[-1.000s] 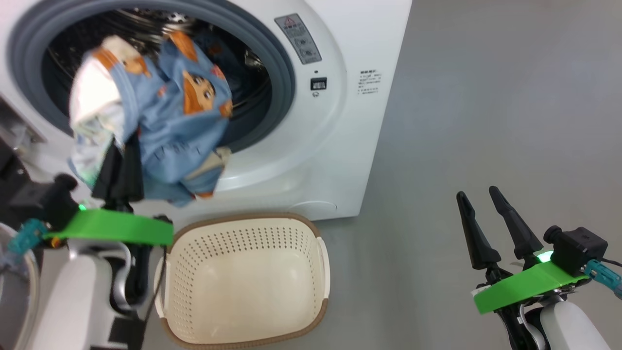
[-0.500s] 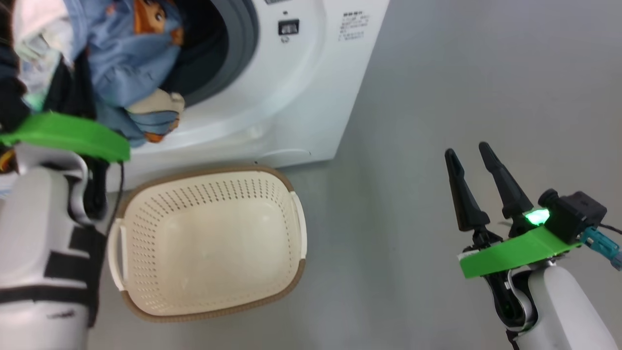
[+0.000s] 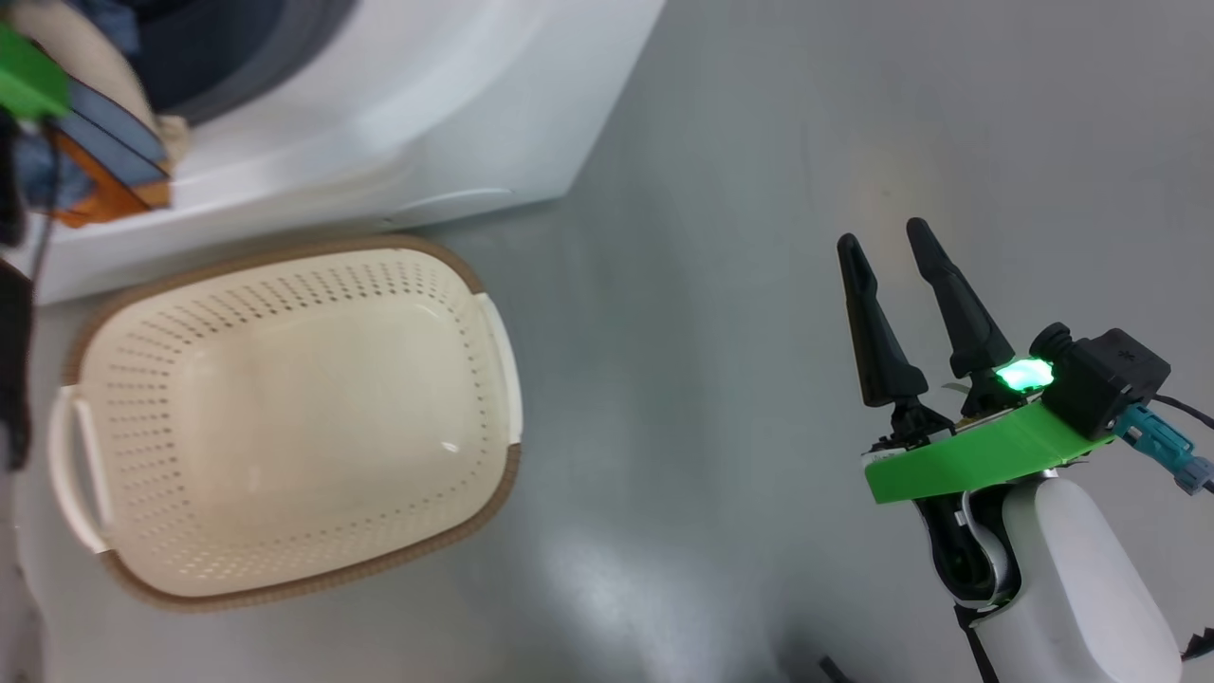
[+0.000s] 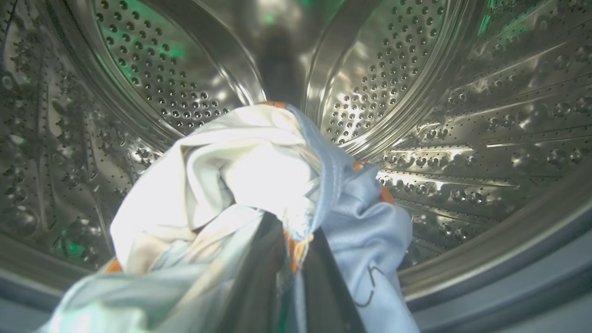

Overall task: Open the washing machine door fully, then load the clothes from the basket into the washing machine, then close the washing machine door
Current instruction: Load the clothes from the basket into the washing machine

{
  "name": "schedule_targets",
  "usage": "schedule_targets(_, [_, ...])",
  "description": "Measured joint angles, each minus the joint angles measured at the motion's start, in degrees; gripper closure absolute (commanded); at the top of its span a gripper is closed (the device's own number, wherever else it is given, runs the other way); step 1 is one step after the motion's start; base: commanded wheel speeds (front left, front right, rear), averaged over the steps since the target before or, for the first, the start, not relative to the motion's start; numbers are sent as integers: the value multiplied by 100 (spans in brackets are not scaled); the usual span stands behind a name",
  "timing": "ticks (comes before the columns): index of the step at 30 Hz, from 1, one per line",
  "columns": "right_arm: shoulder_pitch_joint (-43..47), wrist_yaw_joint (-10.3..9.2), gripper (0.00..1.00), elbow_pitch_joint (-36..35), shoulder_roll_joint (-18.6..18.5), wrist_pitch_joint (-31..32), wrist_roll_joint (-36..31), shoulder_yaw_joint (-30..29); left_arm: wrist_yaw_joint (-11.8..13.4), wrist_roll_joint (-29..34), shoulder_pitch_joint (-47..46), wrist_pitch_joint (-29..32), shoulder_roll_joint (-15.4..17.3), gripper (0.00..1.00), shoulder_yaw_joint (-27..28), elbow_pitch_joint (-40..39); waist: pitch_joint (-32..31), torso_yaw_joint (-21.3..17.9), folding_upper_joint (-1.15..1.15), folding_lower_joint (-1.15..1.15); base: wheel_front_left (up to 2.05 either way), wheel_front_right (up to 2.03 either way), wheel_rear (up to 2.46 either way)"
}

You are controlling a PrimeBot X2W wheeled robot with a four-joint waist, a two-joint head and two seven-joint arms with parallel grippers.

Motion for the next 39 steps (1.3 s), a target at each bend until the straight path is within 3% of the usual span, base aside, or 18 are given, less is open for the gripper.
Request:
schedule_targets(3, [-23,0,0,-37,60,0,0,-3,0,152,-327,0,114,100,51,-89,216,-163,0,0,0,0,0])
schedule_targets(7, [-68,0,0,-79,124,0,-1,-4,9,330,-619,-1,109,100,396,-790,481,-355,0,0,0,0,0])
schedule_targets(11, [-79,0,0,-77,177,0,-35,-12,35,516,-734,-8,4,100,871,-1633,678,-503,0,0,0,0,0])
schedule_targets(15, [-165,0,0,-59,207,0,-38,-2,34,728,-710,-8,-198,100,1145,-1836,762,-572,0,0,0,0,0])
schedule_targets(16, [-196,0,0,-53,208,0,-38,1,34,751,-700,-10,-226,52,1185,-1686,756,-570,0,0,0,0,0])
schedule_targets(17, [-210,0,0,-51,209,0,-38,8,33,770,-697,-25,-233,52,1190,-1406,742,-566,0,0,0,0,0])
schedule_targets(18, [-208,1,0,-34,209,0,-40,16,33,778,-688,-24,-236,0,1179,-1046,724,-559,0,0,0,0,0])
schedule_targets(24, [-205,0,0,40,194,0,-40,43,60,905,-673,-23,-263,0,1078,319,553,-427,0,0,0,0,0])
schedule_targets(33, [-204,0,0,86,134,0,-41,48,52,929,-687,-23,-350,0,1050,539,247,-297,0,0,0,0,0])
schedule_targets(39, [-180,0,0,143,58,0,-38,47,24,932,-44,-23,-412,0,961,303,-163,-204,0,0,0,0,0])
